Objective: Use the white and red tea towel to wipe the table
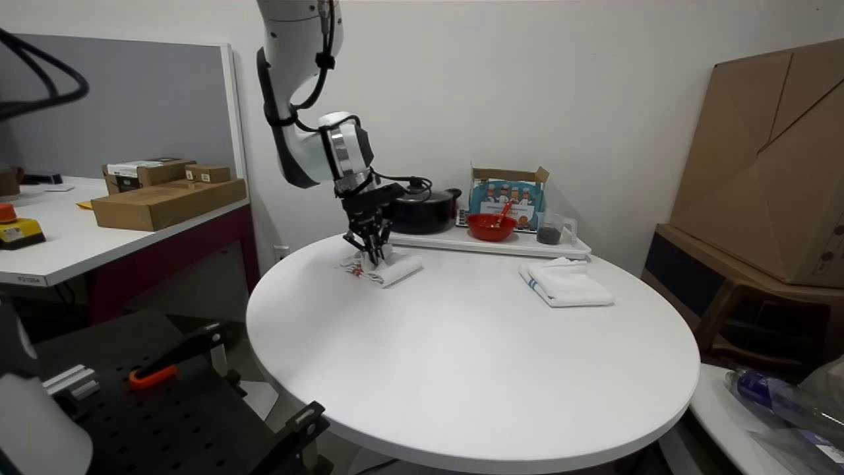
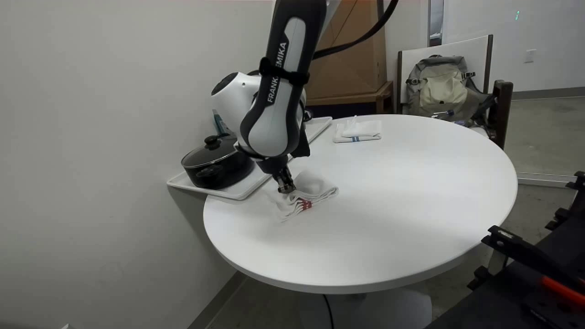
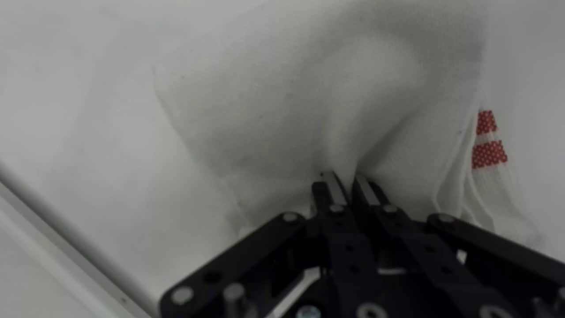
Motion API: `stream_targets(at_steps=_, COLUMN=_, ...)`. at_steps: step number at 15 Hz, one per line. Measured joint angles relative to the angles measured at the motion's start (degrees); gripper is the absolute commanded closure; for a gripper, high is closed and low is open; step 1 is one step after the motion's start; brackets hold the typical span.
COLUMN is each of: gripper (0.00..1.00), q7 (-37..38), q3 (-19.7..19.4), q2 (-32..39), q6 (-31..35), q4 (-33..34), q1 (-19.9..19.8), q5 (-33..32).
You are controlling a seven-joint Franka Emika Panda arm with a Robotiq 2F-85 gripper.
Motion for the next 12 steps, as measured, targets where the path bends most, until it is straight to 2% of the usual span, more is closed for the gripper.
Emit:
stream_targets(at_steps=5, gripper=0.95, q7=-3.17, q3=-1.38, q2=2.55, q6=-0.01, q4=4.94, q1=-6.80, q5=2.24)
stream_targets(at_steps=12, gripper=0.95, q7=-3.70, q3=-4.63, q2=2.59, q6=-0.03, q4=5.56, q1=-13.95, q5=7.88)
